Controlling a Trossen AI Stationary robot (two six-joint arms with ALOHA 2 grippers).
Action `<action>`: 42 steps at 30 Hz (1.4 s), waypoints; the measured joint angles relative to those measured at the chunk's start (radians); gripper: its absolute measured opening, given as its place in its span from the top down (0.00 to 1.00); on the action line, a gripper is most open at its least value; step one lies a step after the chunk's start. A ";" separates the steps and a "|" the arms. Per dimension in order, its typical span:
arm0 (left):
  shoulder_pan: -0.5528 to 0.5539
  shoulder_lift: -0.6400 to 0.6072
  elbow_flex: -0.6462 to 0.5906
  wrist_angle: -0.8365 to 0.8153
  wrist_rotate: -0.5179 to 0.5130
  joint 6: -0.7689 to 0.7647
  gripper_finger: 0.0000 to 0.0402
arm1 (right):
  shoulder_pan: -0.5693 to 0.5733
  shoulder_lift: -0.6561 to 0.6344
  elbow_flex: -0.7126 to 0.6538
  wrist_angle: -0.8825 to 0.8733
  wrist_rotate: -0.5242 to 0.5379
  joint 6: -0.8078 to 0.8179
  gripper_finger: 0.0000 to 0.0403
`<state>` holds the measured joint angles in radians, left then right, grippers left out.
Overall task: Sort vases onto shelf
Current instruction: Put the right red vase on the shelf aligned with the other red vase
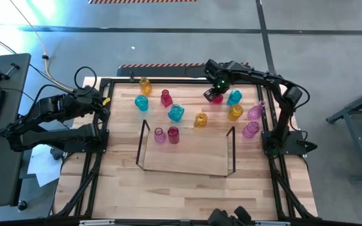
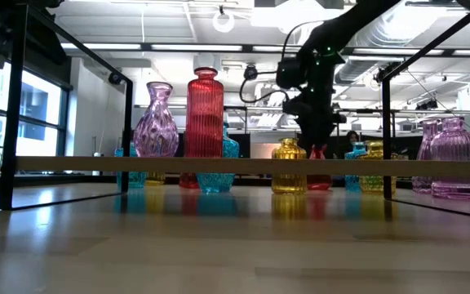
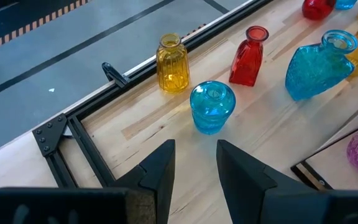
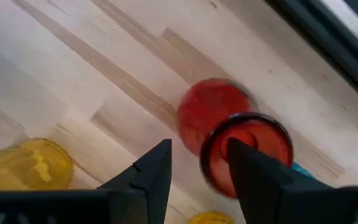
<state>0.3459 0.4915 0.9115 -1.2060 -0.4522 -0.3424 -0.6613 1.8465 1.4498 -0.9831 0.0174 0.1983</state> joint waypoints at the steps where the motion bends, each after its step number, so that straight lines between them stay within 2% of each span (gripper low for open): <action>1: 0.000 0.000 0.000 0.000 0.000 0.000 0.72 | 0.000 0.007 0.000 -0.003 0.000 -0.003 0.63; 4: 0.000 0.000 0.000 0.000 0.000 0.003 0.72 | 0.000 0.017 0.000 -0.012 0.000 -0.023 0.64; 7: 0.000 0.000 0.000 0.000 0.000 0.006 0.72 | 0.000 0.017 0.002 -0.015 0.000 -0.044 0.70; 15: 0.000 0.000 0.000 0.000 0.000 0.005 0.72 | 0.002 0.017 0.071 -0.059 0.035 -0.116 0.98; 19: 0.000 0.000 0.000 0.000 0.000 0.004 0.72 | 0.003 0.017 0.129 -0.083 0.045 -0.121 0.96; 28: 0.000 0.000 0.000 0.000 0.000 0.003 0.72 | 0.048 0.018 0.323 -0.171 0.073 -0.155 0.99; 42: 0.000 0.000 0.000 0.000 0.000 0.004 0.72 | 0.238 0.017 0.548 -0.416 0.086 -0.104 1.00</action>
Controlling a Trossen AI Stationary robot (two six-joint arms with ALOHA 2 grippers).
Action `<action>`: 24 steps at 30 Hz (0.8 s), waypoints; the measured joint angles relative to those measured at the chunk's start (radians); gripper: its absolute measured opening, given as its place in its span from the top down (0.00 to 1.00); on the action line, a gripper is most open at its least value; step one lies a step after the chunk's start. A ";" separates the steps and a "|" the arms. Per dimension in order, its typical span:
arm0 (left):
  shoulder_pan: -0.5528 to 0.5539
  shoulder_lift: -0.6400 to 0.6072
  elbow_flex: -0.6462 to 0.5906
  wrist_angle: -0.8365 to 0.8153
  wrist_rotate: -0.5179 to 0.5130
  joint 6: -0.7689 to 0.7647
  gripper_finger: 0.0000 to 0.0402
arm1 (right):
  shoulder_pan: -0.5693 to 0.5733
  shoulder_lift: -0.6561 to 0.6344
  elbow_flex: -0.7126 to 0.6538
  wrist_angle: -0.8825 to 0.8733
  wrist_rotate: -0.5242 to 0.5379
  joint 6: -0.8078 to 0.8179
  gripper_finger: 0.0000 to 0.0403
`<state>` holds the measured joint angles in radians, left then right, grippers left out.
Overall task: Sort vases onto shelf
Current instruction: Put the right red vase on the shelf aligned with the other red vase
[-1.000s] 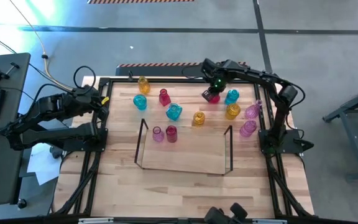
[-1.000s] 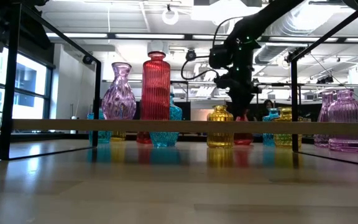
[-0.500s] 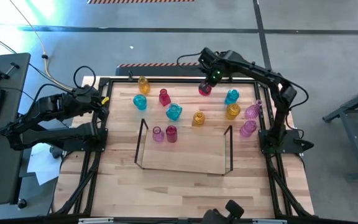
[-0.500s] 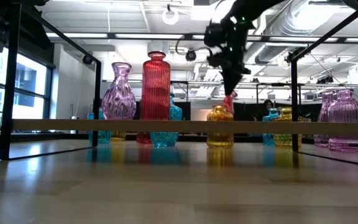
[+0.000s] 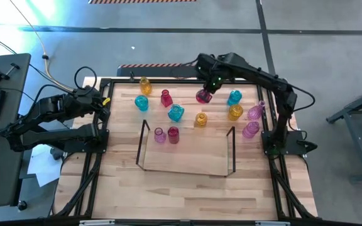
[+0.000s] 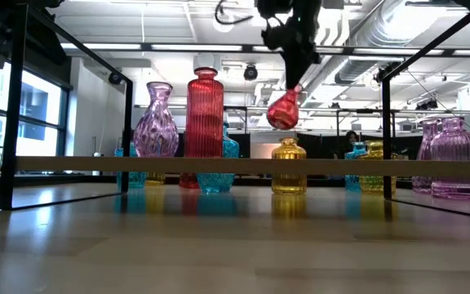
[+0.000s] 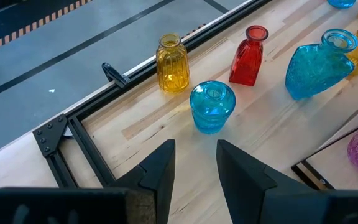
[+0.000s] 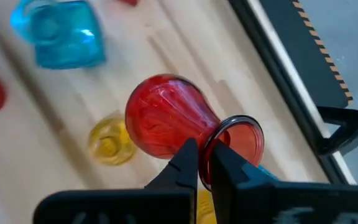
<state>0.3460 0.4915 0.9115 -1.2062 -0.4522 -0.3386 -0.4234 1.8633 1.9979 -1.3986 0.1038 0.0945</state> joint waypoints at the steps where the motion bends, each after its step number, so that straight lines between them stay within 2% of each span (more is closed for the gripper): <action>1: 0.000 0.000 0.000 0.000 0.000 0.000 0.72 | 0.020 0.000 0.008 -0.007 0.001 0.007 1.00; 4: 0.000 0.000 0.000 0.000 0.000 -0.001 0.72 | 0.085 0.000 0.030 -0.028 0.008 0.032 1.00; 14: 0.000 0.000 0.000 0.000 0.000 -0.019 0.72 | 0.335 0.000 0.036 -0.088 0.152 0.191 1.00; 21: 0.000 0.000 0.000 0.000 0.003 -0.014 0.72 | 0.486 0.000 0.036 -0.068 0.168 0.351 1.00; 24: 0.000 0.000 0.000 0.000 0.037 0.002 0.72 | 0.529 0.002 0.036 -0.033 0.184 0.383 1.00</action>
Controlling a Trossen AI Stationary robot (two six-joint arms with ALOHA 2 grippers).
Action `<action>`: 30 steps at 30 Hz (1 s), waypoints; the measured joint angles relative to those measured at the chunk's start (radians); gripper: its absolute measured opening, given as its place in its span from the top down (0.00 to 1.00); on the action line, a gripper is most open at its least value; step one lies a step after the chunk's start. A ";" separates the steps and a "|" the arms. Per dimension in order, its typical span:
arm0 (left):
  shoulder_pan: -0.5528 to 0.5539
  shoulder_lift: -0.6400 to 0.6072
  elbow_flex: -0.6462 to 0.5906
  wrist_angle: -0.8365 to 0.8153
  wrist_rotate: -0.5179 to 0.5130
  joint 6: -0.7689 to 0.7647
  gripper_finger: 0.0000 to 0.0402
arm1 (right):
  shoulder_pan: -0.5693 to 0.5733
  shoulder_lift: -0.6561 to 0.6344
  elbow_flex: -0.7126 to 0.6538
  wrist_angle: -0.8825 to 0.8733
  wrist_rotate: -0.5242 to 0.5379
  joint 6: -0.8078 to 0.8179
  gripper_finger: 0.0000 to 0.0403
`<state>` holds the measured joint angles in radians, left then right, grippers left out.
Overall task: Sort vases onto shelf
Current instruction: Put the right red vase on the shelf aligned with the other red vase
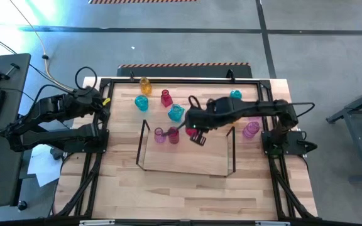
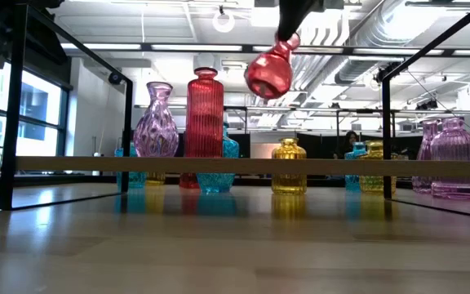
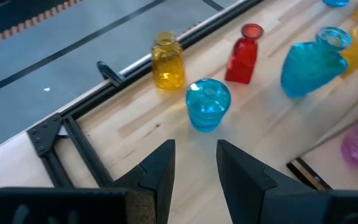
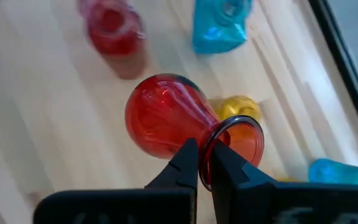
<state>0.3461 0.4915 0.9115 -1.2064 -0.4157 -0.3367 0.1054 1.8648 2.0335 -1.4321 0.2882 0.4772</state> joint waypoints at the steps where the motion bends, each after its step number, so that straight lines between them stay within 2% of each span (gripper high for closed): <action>1: 0.000 0.000 0.000 0.000 0.014 0.000 0.72 | 0.012 0.001 0.000 0.011 -0.001 0.007 1.00; 5: 0.000 0.000 0.000 0.000 0.046 -0.002 0.72 | 0.045 0.037 0.000 0.060 -0.019 0.016 1.00; 16: 0.000 0.000 0.000 0.000 0.046 -0.001 0.72 | 0.113 0.201 -0.002 0.126 -0.053 0.028 1.00; 30: 0.000 0.000 0.000 0.000 0.047 0.017 0.72 | 0.145 0.224 -0.002 0.206 -0.056 0.031 1.00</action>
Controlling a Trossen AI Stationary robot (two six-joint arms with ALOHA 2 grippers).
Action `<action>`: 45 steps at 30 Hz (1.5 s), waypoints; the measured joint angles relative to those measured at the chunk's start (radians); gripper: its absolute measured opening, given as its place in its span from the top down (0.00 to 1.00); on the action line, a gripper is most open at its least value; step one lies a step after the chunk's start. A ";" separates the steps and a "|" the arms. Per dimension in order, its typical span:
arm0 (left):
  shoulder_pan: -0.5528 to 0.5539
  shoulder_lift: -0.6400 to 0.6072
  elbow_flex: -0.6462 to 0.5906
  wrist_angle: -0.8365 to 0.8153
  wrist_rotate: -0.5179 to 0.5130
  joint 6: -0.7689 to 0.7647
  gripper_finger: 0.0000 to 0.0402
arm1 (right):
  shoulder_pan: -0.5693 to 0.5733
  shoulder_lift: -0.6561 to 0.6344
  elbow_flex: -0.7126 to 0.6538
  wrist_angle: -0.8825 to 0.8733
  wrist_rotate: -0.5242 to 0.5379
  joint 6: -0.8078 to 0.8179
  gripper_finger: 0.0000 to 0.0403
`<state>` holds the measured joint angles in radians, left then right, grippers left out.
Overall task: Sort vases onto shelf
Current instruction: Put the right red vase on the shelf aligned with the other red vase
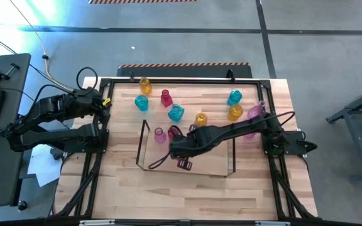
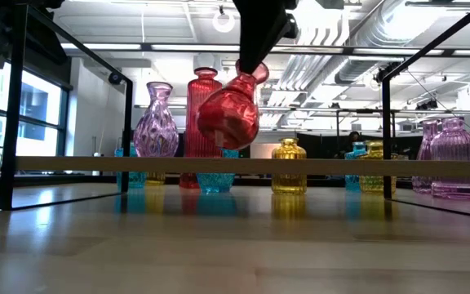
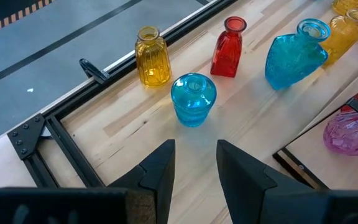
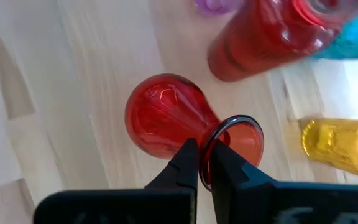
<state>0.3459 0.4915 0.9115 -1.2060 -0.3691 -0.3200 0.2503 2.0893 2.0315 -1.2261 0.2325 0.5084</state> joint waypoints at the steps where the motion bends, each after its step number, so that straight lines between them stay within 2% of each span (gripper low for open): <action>1: 0.000 0.000 0.000 0.000 0.000 0.000 0.72 | 0.002 0.002 0.000 0.016 -0.002 -0.014 1.00; 15: 0.000 0.000 0.000 0.001 0.000 -0.001 0.72 | 0.025 0.026 0.000 0.115 -0.008 -0.075 1.00; 25: 0.000 0.000 0.000 0.001 0.020 -0.018 0.72 | 0.009 0.044 0.003 0.105 0.009 -0.151 1.00; 31: 0.000 0.000 0.000 0.001 0.020 -0.019 0.72 | 0.005 0.045 0.003 0.084 0.054 -0.190 1.00; 45: 0.000 0.000 0.000 0.001 0.020 -0.019 0.72 | 0.005 0.045 0.003 0.103 -0.002 -0.197 0.98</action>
<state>0.3458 0.4915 0.9115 -1.2053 -0.3492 -0.3393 0.2558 2.1338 2.0342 -1.1232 0.2304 0.3115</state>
